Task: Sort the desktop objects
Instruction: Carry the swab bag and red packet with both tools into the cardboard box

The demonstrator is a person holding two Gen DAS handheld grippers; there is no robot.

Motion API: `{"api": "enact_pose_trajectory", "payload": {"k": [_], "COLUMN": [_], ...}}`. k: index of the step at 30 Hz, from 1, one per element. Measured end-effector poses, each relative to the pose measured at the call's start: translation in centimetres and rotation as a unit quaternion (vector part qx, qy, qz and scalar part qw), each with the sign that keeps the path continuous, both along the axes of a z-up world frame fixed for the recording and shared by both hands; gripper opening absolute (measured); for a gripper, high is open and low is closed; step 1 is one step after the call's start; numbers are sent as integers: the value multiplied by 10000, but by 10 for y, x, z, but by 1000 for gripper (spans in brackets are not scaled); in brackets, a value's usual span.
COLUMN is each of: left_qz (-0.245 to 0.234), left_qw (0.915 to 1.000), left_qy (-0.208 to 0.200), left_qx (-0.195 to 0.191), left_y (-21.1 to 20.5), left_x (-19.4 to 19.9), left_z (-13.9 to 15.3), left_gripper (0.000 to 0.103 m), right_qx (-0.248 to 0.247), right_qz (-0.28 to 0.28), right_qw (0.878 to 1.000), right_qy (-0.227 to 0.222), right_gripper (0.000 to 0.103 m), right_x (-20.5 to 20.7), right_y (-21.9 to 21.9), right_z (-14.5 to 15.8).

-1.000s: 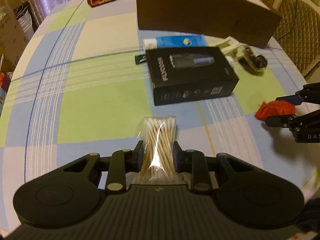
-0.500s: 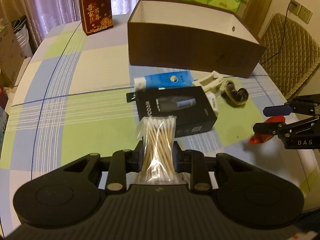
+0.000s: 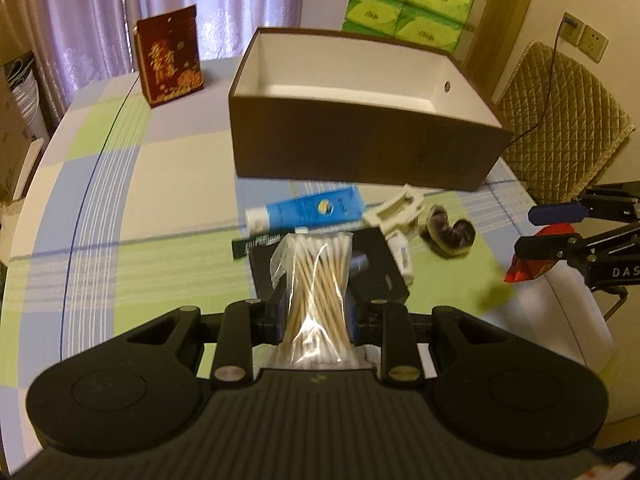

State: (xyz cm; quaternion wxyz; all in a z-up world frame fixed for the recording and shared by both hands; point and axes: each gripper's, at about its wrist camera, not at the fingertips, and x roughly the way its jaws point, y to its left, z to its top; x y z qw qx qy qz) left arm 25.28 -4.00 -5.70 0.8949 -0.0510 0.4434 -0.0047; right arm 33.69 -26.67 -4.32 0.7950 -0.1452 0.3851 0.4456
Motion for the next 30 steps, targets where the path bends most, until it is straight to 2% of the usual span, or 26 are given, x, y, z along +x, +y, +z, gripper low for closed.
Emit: {"api": "enact_pose_trajectory", "payload": {"k": [16,30], "left_qz": [-429,-633], "left_qw": [9978,9960], "left_qy": [-506,-597], "left_qx": [71,186], "left_y": [9,14], "left_x": [91,179], "left_z": [46,67], "left_gripper": [23,23], "right_qx": [70,146], "right_qz": [138,-171], "right_qw": [9979,9968], "right_qy": [-625,-771], "right_gripper": [48,48], "right_x": [58,140], "right_y": [22,57], "right_z": [52,78]}}
